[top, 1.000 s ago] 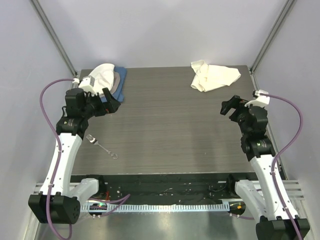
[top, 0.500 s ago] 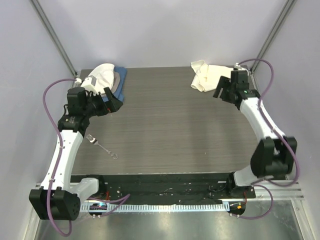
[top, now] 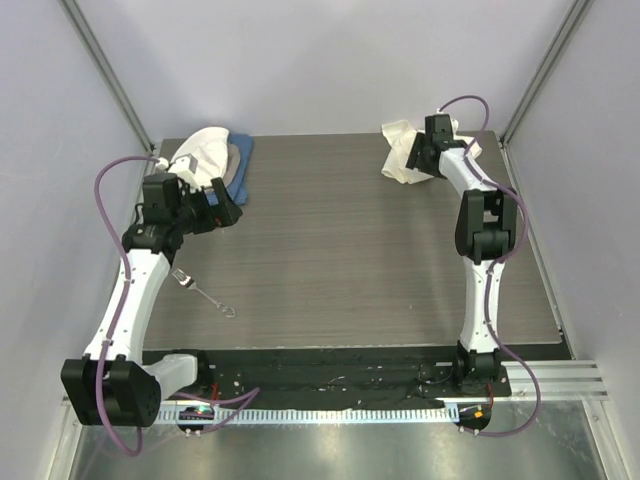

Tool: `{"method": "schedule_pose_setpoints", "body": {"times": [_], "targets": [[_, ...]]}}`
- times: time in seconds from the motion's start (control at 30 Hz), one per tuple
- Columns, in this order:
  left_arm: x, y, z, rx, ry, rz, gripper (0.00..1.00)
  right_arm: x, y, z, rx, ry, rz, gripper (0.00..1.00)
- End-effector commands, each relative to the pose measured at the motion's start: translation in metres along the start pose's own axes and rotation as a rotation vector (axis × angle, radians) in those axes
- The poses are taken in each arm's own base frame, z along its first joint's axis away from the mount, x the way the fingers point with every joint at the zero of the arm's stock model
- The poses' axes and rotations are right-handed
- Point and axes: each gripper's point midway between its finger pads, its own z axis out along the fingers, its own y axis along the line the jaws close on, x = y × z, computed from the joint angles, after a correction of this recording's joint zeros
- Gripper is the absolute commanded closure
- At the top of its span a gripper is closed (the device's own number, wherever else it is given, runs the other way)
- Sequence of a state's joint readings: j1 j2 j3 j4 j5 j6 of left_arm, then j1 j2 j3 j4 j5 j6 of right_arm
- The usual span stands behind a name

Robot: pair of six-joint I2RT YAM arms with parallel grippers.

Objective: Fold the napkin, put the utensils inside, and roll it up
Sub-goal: Move the napkin to the centre of the board

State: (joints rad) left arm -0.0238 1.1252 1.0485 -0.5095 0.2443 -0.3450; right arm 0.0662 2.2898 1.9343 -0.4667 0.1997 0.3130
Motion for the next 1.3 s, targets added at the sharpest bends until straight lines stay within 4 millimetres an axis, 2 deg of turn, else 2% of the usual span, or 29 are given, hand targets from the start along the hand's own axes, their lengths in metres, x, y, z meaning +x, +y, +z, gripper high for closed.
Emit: {"method": "schedule_pose_setpoints", "body": {"times": [0.0, 0.07, 0.2, 0.27, 0.33, 0.43, 0.47, 0.53, 0.57, 0.6, 0.67, 0.7, 0.77, 0.8, 0.87, 0.9, 0.93, 0.97, 1.0, 1.03, 1.07, 1.1, 1.13, 1.17, 1.2, 1.23, 1.27], "targets": [[-0.01, -0.003, -0.001, 0.008, -0.016, 0.025, 0.01, -0.034, 0.015, 0.007, -0.013, -0.059, 0.017, 0.27], [-0.008, 0.0, 0.0, 0.0, -0.01, 0.025, 0.01, -0.035, 0.019, 0.012, -0.02, -0.056, 0.025, 0.27], [-0.008, 0.001, 0.0, -0.009, -0.006, 0.025, 0.01, -0.017, 0.021, 0.024, -0.019, -0.012, 0.025, 0.28], [-0.009, 0.001, 0.0, -0.007, -0.007, 0.026, 0.01, -0.009, 0.024, 0.027, -0.024, 0.003, 0.016, 0.33], [-0.009, 0.0, -0.002, -0.007, -0.012, 0.027, 0.01, -0.002, 0.028, 0.032, -0.043, 0.021, 0.009, 0.46], [-0.01, 0.001, -0.004, -0.016, -0.021, 0.031, 0.01, 0.001, 0.04, 0.035, -0.092, 0.033, 0.002, 0.61], [-0.011, 0.002, -0.005, -0.019, -0.025, 0.032, 0.01, 0.006, 0.049, 0.034, -0.131, 0.049, -0.006, 0.76], [-0.012, 0.003, -0.005, -0.025, -0.031, 0.035, 0.01, 0.008, 0.06, 0.029, -0.17, 0.056, -0.025, 0.9], [-0.012, 0.003, -0.005, -0.025, -0.031, 0.033, 0.01, 0.001, 0.067, 0.018, -0.195, 0.042, -0.045, 0.99], [-0.011, 0.002, -0.005, -0.023, -0.029, 0.033, 0.01, 0.006, 0.08, 0.01, -0.215, 0.043, -0.077, 0.99], [-0.011, 0.001, -0.004, -0.014, -0.026, 0.031, 0.01, 0.005, 0.095, -0.009, -0.245, 0.027, -0.132, 0.99], [-0.011, 0.001, -0.004, -0.015, -0.027, 0.025, 0.02, 0.007, 0.109, -0.03, -0.274, 0.021, -0.162, 0.99], [-0.011, 0.0, -0.004, -0.014, -0.026, 0.017, 0.03, 0.012, 0.129, -0.057, -0.323, 0.007, -0.21, 0.99], [-0.01, 0.0, -0.004, -0.014, -0.025, 0.012, 0.04, 0.023, 0.145, -0.084, -0.359, 0.006, -0.246, 0.99], [-0.01, -0.002, -0.005, -0.012, -0.027, -0.003, 0.06, 0.039, 0.166, -0.111, -0.432, 0.007, -0.28, 0.99], [-0.009, -0.007, -0.005, -0.004, -0.027, -0.007, 0.07, 0.052, 0.172, -0.134, -0.468, 0.013, -0.307, 0.99], [-0.009, -0.011, -0.005, 0.004, -0.028, -0.011, 0.07, 0.069, 0.19, -0.151, -0.509, 0.014, -0.345, 0.99], [-0.008, -0.015, -0.006, 0.013, -0.032, -0.033, 0.08, 0.08, 0.197, -0.165, -0.532, 0.017, -0.368, 0.99], [-0.006, -0.022, -0.006, 0.026, -0.029, -0.035, 0.08, 0.105, 0.195, -0.17, -0.536, 0.06, -0.392, 0.99], [-0.004, -0.026, -0.005, 0.031, -0.029, -0.044, 0.08, 0.115, 0.207, -0.197, -0.586, 0.053, -0.418, 0.99], [0.001, -0.025, -0.005, 0.018, -0.031, -0.075, 0.09, 0.125, 0.206, -0.205, -0.601, 0.067, -0.423, 0.99], [0.001, -0.029, -0.003, 0.023, -0.047, -0.08, 0.09, 0.153, 0.196, -0.205, -0.599, 0.124, -0.437, 0.99], [0.016, -0.03, 0.003, 0.022, -0.027, -0.088, 0.09, 0.154, 0.198, -0.224, -0.637, 0.112, -0.412, 0.99], [0.021, -0.029, 0.006, 0.011, -0.032, -0.1, 0.09, 0.16, 0.192, -0.227, -0.637, 0.124, -0.399, 0.99], [0.021, -0.033, 0.011, 0.021, -0.049, -0.132, 0.09, 0.181, 0.176, -0.223, -0.615, 0.166, -0.398, 0.99], [0.039, -0.033, 0.018, 0.023, -0.016, -0.142, 0.09, 0.177, 0.169, -0.233, -0.61, 0.143, -0.39, 0.96], [0.045, -0.032, 0.024, 0.018, -0.006, -0.15, 0.1, 0.191, 0.152, -0.23, -0.575, 0.165, -0.398, 0.93]]}}
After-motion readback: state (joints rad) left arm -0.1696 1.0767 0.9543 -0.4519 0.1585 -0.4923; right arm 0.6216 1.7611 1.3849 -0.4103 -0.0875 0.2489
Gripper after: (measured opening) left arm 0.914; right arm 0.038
